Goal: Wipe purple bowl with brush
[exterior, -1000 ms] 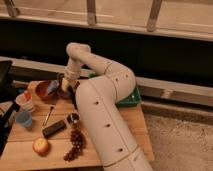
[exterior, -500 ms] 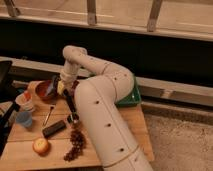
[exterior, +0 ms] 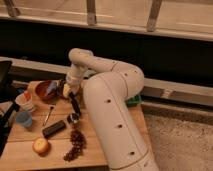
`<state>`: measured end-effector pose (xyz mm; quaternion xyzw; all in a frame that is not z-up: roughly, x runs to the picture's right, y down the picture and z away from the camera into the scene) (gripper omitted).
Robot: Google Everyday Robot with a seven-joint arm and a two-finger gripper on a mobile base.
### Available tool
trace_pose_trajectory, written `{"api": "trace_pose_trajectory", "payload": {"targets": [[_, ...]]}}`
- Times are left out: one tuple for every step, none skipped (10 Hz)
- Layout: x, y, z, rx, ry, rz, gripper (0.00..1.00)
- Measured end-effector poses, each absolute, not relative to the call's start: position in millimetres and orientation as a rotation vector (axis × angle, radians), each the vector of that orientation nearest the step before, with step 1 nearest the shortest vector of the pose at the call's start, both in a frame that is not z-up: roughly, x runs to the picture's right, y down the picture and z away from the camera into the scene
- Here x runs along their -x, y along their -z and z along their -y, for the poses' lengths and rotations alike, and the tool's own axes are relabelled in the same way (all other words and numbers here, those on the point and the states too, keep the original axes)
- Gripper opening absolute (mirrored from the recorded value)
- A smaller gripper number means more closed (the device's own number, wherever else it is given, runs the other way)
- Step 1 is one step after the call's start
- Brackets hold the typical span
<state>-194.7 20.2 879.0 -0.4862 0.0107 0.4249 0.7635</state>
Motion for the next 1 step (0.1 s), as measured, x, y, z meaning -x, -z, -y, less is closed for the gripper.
{"api": "trace_pose_trajectory", "payload": {"targets": [[190.1, -880.5, -14.6, 1.047, -0.933, -0.028, 0.0]]}}
